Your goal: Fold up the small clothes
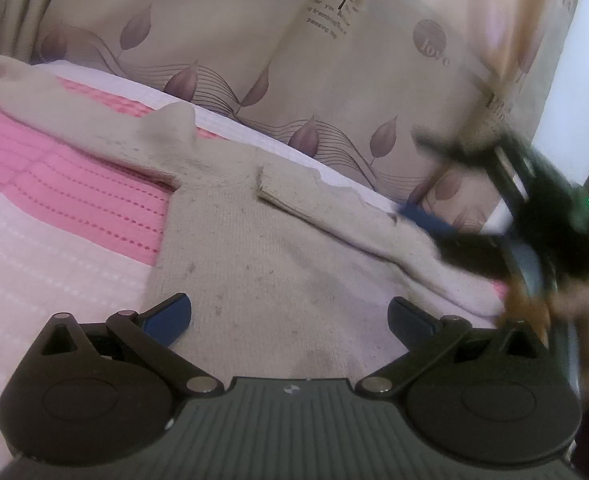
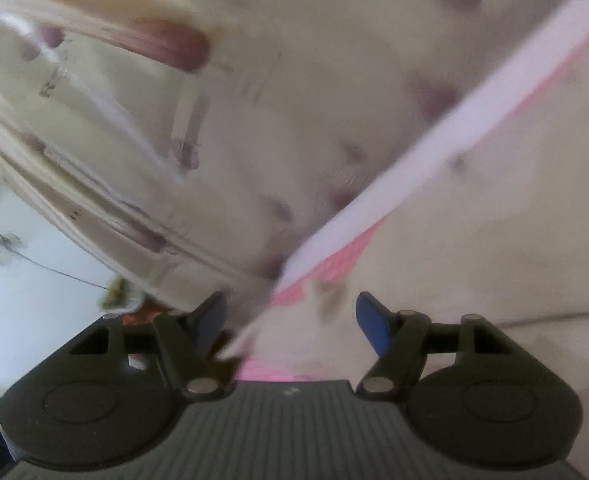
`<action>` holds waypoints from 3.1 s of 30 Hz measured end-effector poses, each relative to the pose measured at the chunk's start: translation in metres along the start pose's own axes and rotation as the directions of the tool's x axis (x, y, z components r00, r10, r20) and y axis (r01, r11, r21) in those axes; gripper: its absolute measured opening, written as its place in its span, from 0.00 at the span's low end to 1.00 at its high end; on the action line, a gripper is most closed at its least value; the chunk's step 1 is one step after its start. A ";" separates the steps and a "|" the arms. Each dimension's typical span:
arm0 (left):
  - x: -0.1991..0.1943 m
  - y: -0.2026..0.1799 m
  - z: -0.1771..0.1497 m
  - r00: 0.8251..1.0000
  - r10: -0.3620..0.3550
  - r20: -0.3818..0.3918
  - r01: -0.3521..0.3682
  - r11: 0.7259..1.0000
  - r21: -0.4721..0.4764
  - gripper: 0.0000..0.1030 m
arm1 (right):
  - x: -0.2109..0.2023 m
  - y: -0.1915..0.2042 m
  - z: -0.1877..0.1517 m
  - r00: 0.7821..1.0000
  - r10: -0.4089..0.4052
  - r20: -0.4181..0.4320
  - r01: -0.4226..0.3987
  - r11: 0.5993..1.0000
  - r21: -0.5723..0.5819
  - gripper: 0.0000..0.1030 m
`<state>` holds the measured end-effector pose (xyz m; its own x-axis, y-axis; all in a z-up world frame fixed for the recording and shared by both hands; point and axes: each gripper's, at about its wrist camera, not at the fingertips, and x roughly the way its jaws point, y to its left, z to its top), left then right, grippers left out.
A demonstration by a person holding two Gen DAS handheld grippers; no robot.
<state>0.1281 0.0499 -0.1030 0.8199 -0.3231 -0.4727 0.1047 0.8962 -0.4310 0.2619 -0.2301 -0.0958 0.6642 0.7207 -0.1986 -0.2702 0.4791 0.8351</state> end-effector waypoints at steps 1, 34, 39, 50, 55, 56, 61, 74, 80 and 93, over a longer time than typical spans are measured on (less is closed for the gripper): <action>0.000 0.000 0.000 1.000 0.002 0.000 -0.002 1.000 0.001 1.00 | -0.017 0.005 -0.008 0.997 -0.079 0.023 0.080 0.995 -0.058 0.70; 0.164 -0.006 0.100 0.982 0.123 -0.146 -0.106 0.987 0.118 0.15 | -0.171 -0.010 -0.078 0.769 -0.507 0.389 0.617 0.746 -0.249 0.83; 0.125 0.006 0.109 0.981 0.191 -0.038 -0.188 0.981 0.055 0.15 | -0.184 -0.024 -0.071 0.770 -0.502 0.395 0.587 0.799 -0.131 0.88; 0.123 0.007 0.076 0.978 0.209 -0.030 -0.201 0.965 0.169 0.17 | -0.190 -0.028 -0.071 0.757 -0.502 0.417 0.584 0.807 -0.089 0.89; 0.119 -0.004 0.070 0.985 0.171 -0.014 -0.163 0.960 0.229 0.80 | -0.164 -0.013 -0.057 0.801 -0.495 0.336 0.579 0.784 -0.226 0.89; 0.117 -0.006 0.069 0.984 0.180 0.005 -0.176 0.956 0.235 0.84 | -0.157 -0.014 -0.049 0.810 -0.500 0.306 0.573 0.787 -0.229 0.89; 0.117 0.001 0.072 0.980 0.198 -0.001 -0.195 0.963 0.184 0.87 | -0.130 -0.042 -0.010 0.764 -0.603 0.229 0.643 0.739 -0.200 0.88; 0.114 0.006 0.077 0.984 0.177 0.004 -0.176 0.975 0.134 0.87 | -0.178 -0.022 -0.019 0.645 -0.636 0.424 0.711 0.703 -0.026 0.71; 0.114 0.005 0.077 0.984 0.181 0.004 -0.180 0.975 0.133 0.88 | -0.116 -0.021 0.004 0.636 -0.692 0.343 0.772 0.564 -0.293 0.69; -0.012 0.129 0.129 0.948 0.282 0.144 -0.261 0.954 -0.150 0.94 | -0.081 -0.031 -0.021 0.562 -0.758 0.331 0.800 0.398 -0.449 0.83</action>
<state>0.2040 0.2085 -0.0533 0.8883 -0.0096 -0.4591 -0.1986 0.8934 -0.4030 0.2021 -0.2930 -0.1165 0.8087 -0.1234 -0.5751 0.1108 0.9922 -0.0571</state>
